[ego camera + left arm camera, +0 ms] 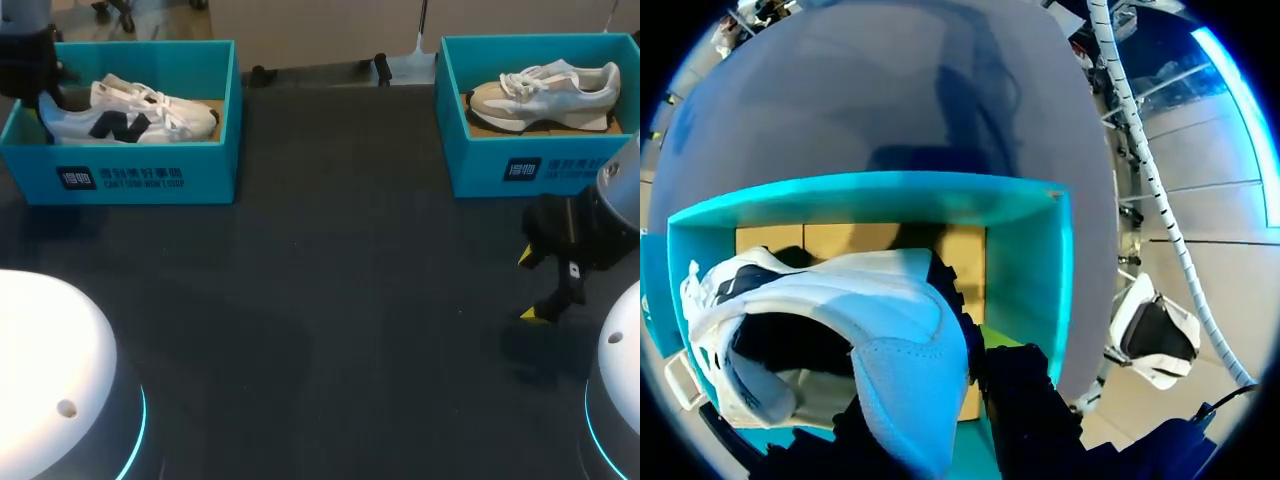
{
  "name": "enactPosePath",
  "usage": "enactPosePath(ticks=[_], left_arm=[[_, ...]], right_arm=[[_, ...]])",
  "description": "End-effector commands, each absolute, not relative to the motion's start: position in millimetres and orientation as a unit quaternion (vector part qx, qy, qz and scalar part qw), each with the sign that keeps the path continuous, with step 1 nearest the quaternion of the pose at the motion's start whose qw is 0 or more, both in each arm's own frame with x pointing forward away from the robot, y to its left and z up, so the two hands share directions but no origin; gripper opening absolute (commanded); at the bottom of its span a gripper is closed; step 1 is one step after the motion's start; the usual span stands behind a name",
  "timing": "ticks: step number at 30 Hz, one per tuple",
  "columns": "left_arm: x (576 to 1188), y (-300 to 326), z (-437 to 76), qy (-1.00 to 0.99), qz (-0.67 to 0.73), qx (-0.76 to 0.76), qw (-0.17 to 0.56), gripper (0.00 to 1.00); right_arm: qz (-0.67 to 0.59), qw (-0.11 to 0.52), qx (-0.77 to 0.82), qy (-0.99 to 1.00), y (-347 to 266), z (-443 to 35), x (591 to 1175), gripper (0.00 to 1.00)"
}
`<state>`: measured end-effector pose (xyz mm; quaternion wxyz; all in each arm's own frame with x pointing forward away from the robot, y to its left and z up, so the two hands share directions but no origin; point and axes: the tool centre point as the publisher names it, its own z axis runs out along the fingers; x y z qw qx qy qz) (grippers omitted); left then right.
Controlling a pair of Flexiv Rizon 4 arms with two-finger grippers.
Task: Take the shoe out of the shoebox, open the shoe tongue, remove and reinsert the insole, then place the shoe into the shoebox
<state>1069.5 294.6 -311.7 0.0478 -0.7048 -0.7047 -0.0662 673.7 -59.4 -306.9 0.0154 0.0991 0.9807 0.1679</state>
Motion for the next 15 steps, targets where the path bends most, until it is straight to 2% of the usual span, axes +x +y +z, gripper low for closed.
enactPosePath(ticks=[1, 15], left_arm=[[1071.5, 297.7, -318.0, -0.701, -0.061, -0.709, 0.053, 0.0], [1045.8, 306.9, -336.0, -0.687, -0.043, -0.723, 0.053, 0.0]], right_arm=[[0.166, 0.016, 0.099, 0.981, -58.4, -307.9, 673.0, 1.0], [0.166, 0.016, 0.099, 0.981, -58.4, -307.9, 673.0, 1.0]])
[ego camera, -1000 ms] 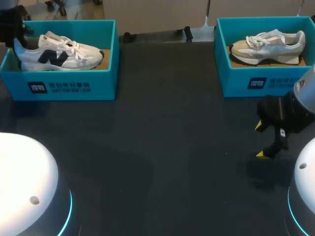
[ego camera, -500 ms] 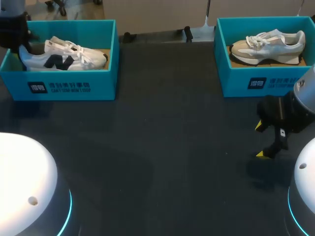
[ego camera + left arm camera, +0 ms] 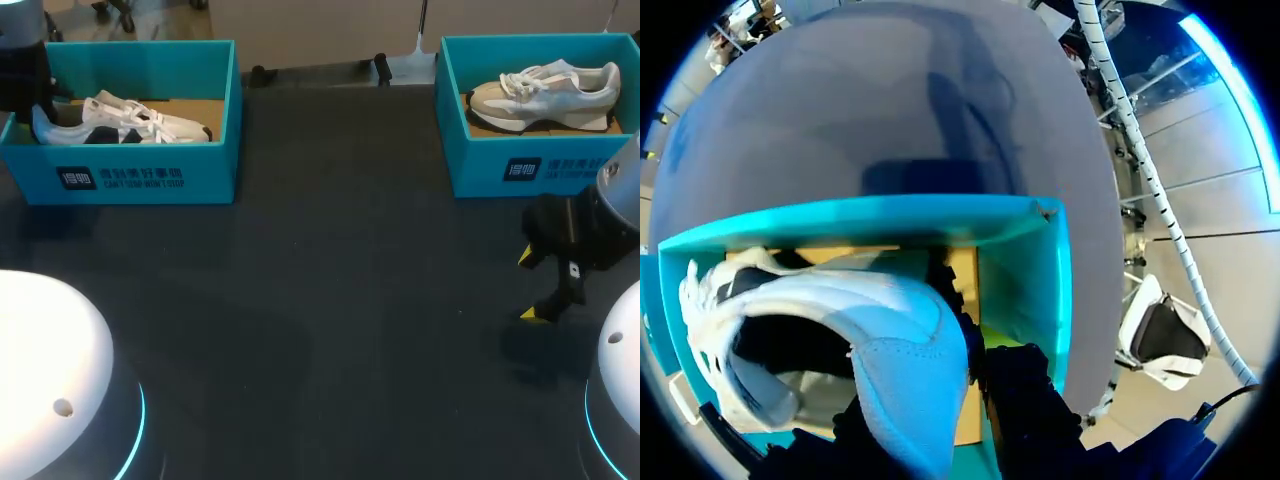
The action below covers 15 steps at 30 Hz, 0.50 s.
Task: Take the shoe out of the shoebox, open the shoe tongue, remove and reinsert the insole, then place the shoe into the shoebox
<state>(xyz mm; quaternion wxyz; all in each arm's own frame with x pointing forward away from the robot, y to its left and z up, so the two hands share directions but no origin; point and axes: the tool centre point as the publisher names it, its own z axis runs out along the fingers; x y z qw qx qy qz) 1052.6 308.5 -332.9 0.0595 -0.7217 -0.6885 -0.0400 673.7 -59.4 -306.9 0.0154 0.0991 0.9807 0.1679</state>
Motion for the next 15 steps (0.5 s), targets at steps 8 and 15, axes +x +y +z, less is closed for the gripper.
enactPosePath(ticks=[8, 15], left_arm=[[1043.7, 298.1, -341.4, -0.68, -0.05, -0.73, 0.051, 0.0], [1045.4, 298.0, -353.3, -0.683, -0.05, -0.727, 0.047, 0.0]], right_arm=[[0.166, 0.016, 0.099, 0.981, -58.4, -307.9, 673.0, 1.0], [0.166, 0.016, 0.099, 0.981, -58.4, -307.9, 673.0, 1.0]])
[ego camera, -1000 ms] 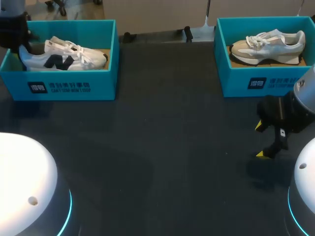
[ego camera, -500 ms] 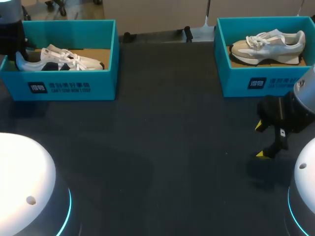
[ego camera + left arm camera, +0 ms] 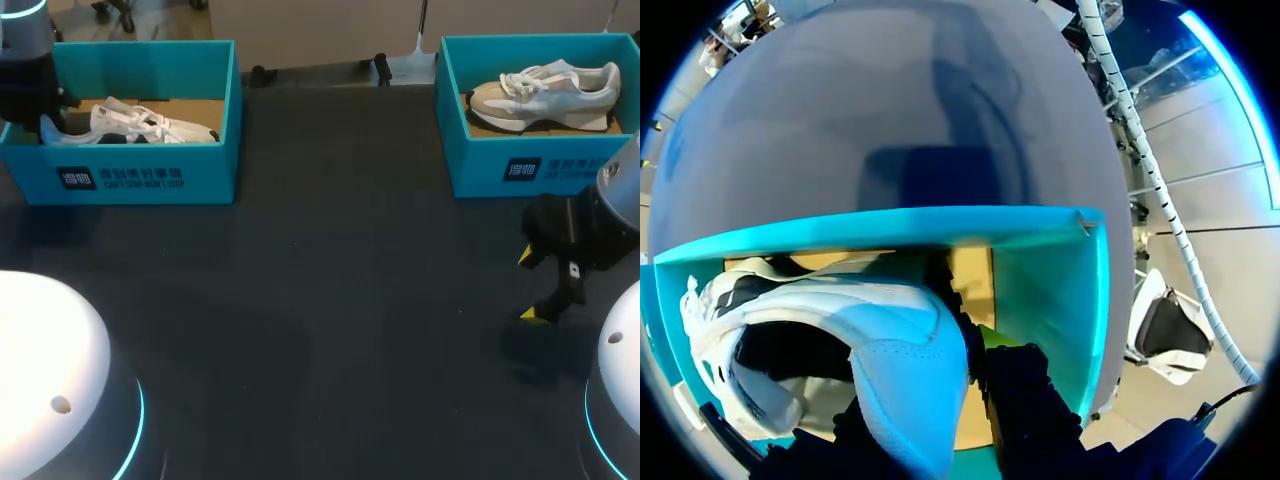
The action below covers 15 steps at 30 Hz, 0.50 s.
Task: Take the shoe out of the shoebox, open the shoe tongue, remove and reinsert the insole, then place the shoe into the shoebox
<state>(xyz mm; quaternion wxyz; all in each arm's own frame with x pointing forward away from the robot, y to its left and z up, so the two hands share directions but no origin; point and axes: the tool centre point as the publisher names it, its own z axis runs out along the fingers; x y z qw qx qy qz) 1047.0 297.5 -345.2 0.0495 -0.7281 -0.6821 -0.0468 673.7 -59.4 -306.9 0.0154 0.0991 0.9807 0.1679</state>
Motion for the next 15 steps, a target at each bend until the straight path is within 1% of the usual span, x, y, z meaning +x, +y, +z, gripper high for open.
enactPosePath(ticks=[1, 15], left_arm=[[1046.9, 298.4, -356.6, -0.685, -0.051, -0.725, 0.05, 0.0], [1049.5, 289.8, -367.6, -0.682, -0.056, -0.727, 0.057, 0.0]], right_arm=[[0.166, 0.016, 0.099, 0.981, -58.4, -307.9, 673.0, 1.0], [0.166, 0.016, 0.099, 0.981, -58.4, -307.9, 673.0, 1.0]])
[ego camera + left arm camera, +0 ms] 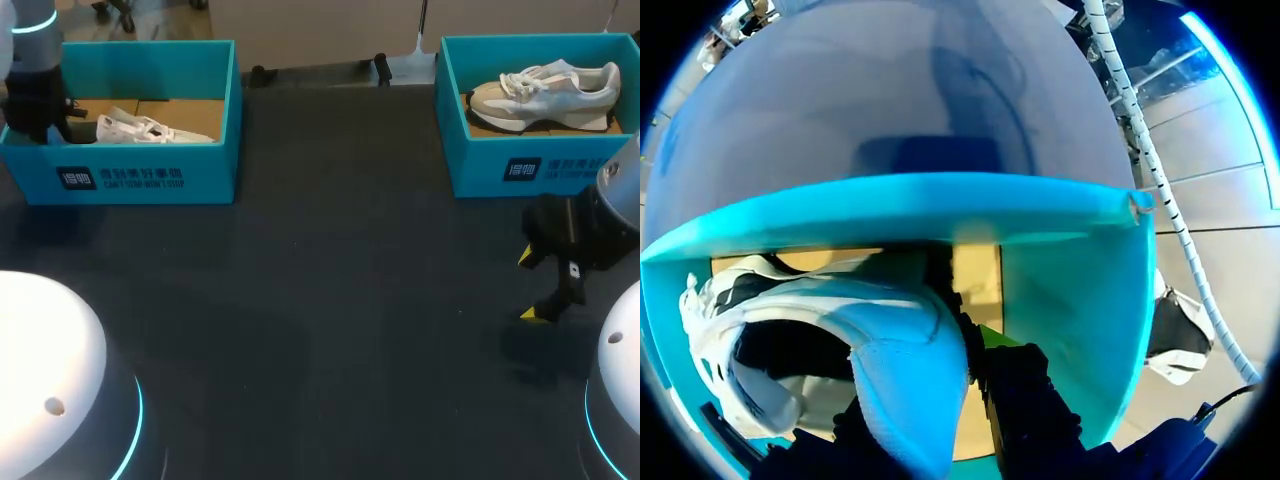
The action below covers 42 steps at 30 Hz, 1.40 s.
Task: Take the shoe out of the shoebox, open the shoe tongue, remove and reinsert the insole, then place the shoe into the shoebox
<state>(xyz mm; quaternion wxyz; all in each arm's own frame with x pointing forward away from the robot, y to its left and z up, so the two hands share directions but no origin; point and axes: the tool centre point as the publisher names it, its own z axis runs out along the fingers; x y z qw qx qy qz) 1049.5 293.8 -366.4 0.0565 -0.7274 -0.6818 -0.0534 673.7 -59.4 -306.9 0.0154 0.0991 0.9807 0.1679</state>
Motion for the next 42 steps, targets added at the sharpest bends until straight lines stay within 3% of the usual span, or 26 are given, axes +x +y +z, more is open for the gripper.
enactPosePath(ticks=[1, 21, 23, 24, 28, 30, 31, 32, 42], left_arm=[[1049.7, 288.5, -368.2, -0.682, -0.056, -0.727, 0.057, 0.0], [1049.5, 290.9, -392.5, -0.679, -0.053, -0.729, 0.065, 0.0], [1049.5, 291.4, -390.8, -0.679, -0.051, -0.729, 0.063, 0.13], [1049.6, 291.3, -389.6, -0.679, -0.051, -0.73, 0.062, 0.24], [1049.8, 290.9, -387.4, -0.679, -0.05, -0.73, 0.059, 0.45], [1049.7, 290.8, -387.2, -0.679, -0.05, -0.73, 0.058, 0.85], [1049.2, 290.8, -386.5, -0.679, -0.049, -0.73, 0.058, 0.96], [1048.3, 291.0, -385.5, -0.679, -0.048, -0.73, 0.058, 1.0], [1046.6, 281.9, -356.9, -0.678, -0.054, -0.732, 0.044, 1.0]], right_arm=[[0.166, 0.016, 0.099, 0.981, -58.4, -307.9, 673.0, 1.0], [0.166, 0.016, 0.099, 0.981, -58.4, -307.9, 673.0, 1.0], [0.166, 0.016, 0.099, 0.981, -58.4, -307.9, 673.0, 1.0], [0.166, 0.016, 0.099, 0.981, -58.4, -307.9, 673.0, 1.0], [0.166, 0.016, 0.099, 0.981, -58.4, -307.9, 673.0, 1.0], [0.166, 0.016, 0.099, 0.981, -58.4, -307.9, 673.0, 1.0], [0.166, 0.016, 0.099, 0.981, -58.4, -307.9, 673.0, 1.0], [0.166, 0.016, 0.099, 0.981, -58.4, -307.9, 673.0, 1.0], [0.166, 0.016, 0.099, 0.981, -58.4, -307.9, 673.0, 1.0]])
